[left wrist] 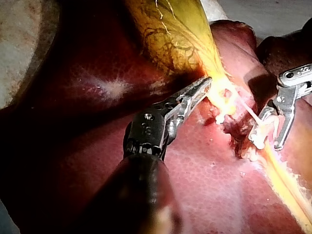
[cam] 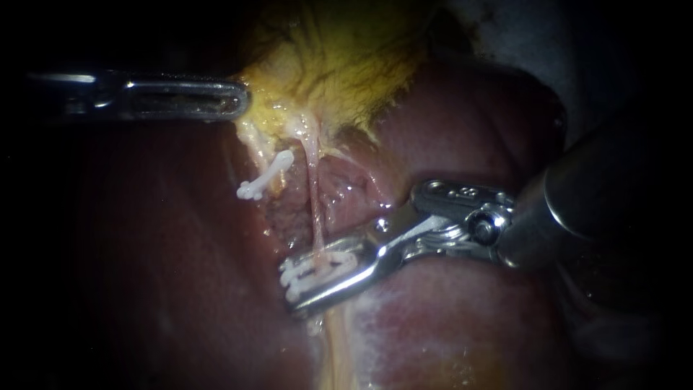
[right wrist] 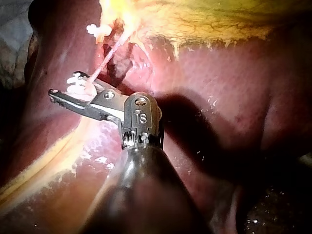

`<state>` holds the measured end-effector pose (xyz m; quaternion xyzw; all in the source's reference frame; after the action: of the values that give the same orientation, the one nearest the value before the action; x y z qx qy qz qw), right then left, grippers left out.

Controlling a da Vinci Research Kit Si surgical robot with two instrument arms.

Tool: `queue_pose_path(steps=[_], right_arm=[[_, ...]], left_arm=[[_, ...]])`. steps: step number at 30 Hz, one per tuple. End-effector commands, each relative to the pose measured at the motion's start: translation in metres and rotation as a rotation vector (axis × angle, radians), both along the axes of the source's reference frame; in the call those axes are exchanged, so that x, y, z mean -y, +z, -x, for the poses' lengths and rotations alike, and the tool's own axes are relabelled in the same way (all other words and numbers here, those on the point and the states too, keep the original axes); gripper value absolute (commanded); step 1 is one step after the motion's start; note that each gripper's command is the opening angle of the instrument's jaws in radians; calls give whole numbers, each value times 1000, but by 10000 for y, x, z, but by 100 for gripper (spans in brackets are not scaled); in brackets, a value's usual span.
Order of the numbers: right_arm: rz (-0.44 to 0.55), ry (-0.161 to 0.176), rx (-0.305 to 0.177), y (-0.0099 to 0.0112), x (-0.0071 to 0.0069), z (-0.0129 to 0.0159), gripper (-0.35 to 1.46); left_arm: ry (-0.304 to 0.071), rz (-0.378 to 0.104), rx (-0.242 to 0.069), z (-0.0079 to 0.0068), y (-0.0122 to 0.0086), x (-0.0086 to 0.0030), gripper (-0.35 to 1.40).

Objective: Clipping second clip right tube

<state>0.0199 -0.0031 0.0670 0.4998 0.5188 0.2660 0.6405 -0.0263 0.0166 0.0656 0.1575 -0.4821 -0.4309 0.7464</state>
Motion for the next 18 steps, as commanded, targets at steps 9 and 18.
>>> queue_pose_path(steps=[9, 18], right_arm=[[-57, 11, 30, 0, -1, 0, -20], [-82, 15, 43, 3, 0, 1, -35]], left_arm=[[-1, 0, -1, 1, 1, 0, -35], [-1, 1, -1, 2, 2, 0, -35]])
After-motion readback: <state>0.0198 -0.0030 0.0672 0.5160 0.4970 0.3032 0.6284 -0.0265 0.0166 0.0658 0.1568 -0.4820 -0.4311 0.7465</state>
